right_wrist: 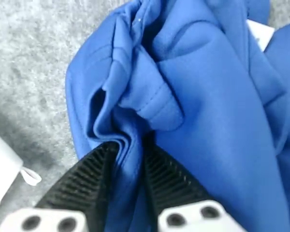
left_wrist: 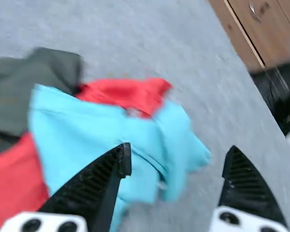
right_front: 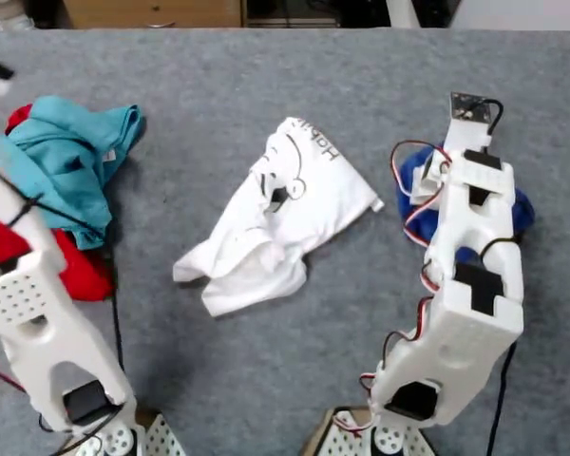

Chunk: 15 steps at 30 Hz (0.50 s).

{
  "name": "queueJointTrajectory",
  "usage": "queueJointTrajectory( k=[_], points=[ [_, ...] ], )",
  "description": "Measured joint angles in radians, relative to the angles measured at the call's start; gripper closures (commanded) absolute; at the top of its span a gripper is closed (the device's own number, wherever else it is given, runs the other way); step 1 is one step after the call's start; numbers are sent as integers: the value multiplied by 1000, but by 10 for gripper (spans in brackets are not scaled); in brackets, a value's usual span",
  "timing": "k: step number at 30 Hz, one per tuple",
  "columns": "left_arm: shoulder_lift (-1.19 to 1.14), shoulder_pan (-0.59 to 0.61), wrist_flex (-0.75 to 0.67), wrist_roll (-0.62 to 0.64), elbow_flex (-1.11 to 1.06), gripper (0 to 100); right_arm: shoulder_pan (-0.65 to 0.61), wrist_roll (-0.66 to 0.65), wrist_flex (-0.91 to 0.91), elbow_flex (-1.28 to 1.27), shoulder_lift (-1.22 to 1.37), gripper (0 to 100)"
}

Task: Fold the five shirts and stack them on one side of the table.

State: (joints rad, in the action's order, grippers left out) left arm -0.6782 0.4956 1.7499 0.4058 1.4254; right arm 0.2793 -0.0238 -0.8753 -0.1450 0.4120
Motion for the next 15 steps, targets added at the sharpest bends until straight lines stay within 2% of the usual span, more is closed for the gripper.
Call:
queueJointTrajectory(
  k=[4, 10, 15],
  points=[
    [83, -193, 0, -46, -152, 694, 0, 0, 0, 0, 0, 988],
    [132, -532, 0, -141, -560, 693, 0, 0, 0, 0, 0, 988],
    [132, -677, -100, -143, -850, 693, 0, 0, 0, 0, 0, 988]
  ],
)
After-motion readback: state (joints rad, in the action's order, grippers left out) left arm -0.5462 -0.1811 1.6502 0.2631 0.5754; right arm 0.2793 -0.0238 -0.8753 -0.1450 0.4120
